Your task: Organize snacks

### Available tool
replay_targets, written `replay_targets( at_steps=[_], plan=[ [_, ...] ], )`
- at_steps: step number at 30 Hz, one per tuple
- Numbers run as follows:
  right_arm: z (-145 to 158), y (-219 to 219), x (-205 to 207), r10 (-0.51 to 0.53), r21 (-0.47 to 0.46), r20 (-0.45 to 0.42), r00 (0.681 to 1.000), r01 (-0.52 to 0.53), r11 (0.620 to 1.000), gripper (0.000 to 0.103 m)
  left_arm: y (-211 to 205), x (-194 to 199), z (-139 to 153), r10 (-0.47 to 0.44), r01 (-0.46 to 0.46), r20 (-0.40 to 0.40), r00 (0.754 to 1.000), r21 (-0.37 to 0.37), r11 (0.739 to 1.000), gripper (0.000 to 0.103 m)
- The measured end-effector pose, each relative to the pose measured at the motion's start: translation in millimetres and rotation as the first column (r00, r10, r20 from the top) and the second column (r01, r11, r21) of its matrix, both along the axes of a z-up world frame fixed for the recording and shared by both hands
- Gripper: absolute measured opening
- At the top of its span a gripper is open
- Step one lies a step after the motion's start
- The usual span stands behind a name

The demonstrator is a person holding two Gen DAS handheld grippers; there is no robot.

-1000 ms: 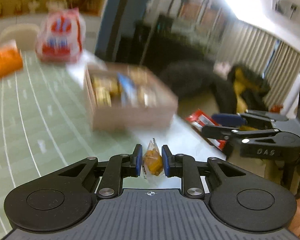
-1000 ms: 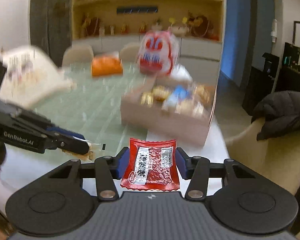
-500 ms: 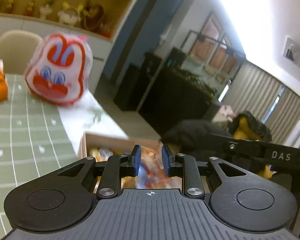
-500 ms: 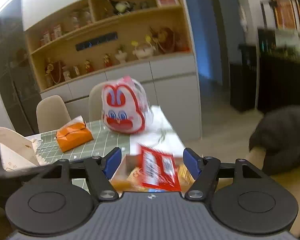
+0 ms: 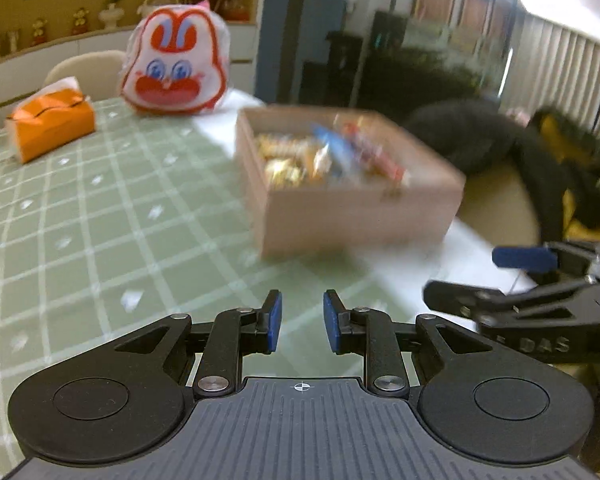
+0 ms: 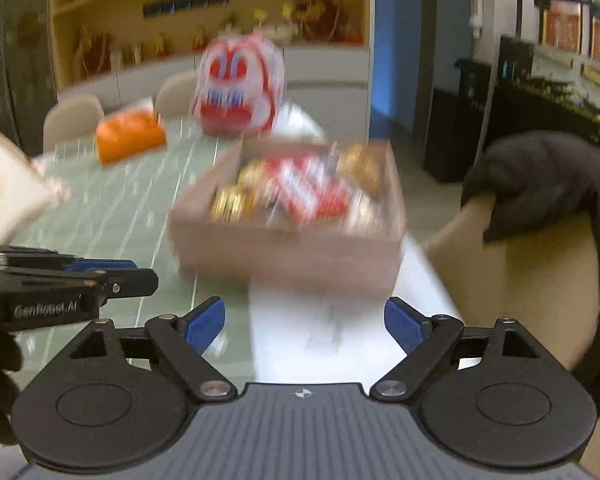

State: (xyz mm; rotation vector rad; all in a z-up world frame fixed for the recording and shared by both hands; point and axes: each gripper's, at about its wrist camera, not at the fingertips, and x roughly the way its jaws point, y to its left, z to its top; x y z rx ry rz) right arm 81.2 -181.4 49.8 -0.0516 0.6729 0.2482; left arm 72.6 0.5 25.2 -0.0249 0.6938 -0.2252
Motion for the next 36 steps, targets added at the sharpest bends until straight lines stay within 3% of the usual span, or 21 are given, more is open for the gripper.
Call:
replay_targets(
  at_steps=[5, 12, 20, 30, 36],
  plan=[
    [-33.9, 31.6, -2.2, -0.026, -0.032, -0.080, 0.996, 0.024, 0.999, 0.088, 14.1, -12.2, -20.1, 0.042, -0.042, 0.006, 0.999, 0.006, 0.999, 0.027],
    [-41.8, 32.1, 4.0, -0.136, -0.010, -0.083, 0.987, 0.135, 0.991, 0.103, 12.3, -8.0, -22.6, 0.049, -0.050, 0.044, 0.998, 0.018, 0.999, 0.027],
    [-45.4, 30.8, 1.1, -0.165, -0.010, -0.034, 0.986, 0.165, 0.986, 0.103, 22.9, -5.6, -23.1, 0.060, -0.057, 0.029, 0.998, -0.076, 0.995, 0.027],
    [-44.5, 28.3, 3.3, -0.167, -0.009, -0.035, 0.985, 0.167, 0.986, 0.103, 5.5, -7.4, -22.5, 0.036, -0.038, 0.046, 0.998, 0.054, 0.998, 0.027],
    [-44.5, 28.4, 3.5, -0.167, -0.009, -0.035, 0.985, 0.167, 0.986, 0.103, 2.8, -7.0, -22.7, 0.037, -0.041, 0.047, 0.998, 0.074, 0.996, 0.027]
  ],
)
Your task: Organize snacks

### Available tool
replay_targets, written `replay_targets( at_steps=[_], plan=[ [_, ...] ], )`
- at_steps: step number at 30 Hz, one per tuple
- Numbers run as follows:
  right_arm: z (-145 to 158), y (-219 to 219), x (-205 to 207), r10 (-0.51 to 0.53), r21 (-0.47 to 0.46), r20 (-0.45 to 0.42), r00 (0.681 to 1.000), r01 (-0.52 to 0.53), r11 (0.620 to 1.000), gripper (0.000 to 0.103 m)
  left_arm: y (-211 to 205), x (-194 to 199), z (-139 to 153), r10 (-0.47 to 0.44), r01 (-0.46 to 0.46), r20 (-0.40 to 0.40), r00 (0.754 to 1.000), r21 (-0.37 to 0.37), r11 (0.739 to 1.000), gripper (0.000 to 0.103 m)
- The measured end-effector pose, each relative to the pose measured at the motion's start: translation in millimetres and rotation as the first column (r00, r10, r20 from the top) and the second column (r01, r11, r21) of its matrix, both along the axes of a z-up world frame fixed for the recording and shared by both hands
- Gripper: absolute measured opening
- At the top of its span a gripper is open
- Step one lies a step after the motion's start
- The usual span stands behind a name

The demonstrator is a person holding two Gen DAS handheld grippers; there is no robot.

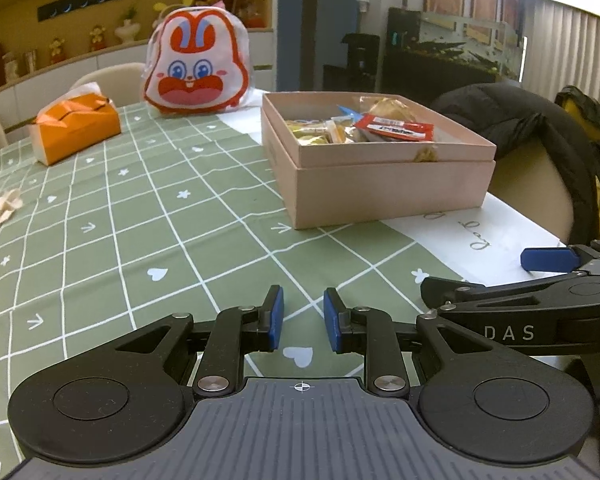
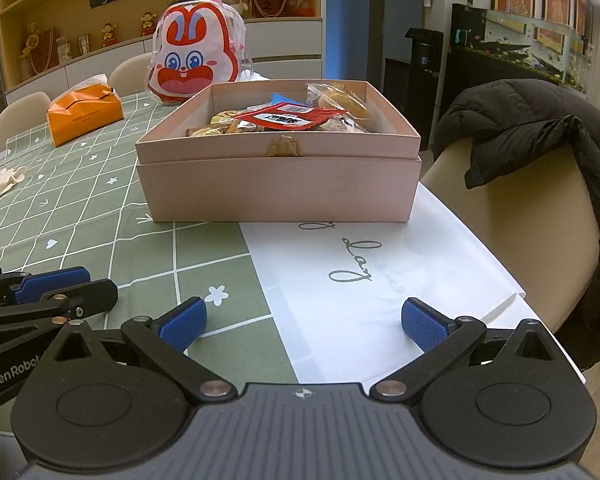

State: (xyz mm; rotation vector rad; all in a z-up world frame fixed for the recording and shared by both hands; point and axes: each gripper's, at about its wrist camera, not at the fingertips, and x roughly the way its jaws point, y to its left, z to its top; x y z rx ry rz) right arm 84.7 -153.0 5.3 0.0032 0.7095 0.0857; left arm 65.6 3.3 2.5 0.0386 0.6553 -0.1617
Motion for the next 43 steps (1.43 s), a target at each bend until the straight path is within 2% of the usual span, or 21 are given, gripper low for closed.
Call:
replay_targets(
  at_steps=[43],
  plan=[
    [-0.5, 0.1, 0.5, 0.000, 0.000, 0.000, 1.000, 0.000, 1.000, 0.103, 4.8, -0.3, 1.4, -0.005, 0.004, -0.006, 1.000, -0.035, 0.999, 0.026]
  ],
)
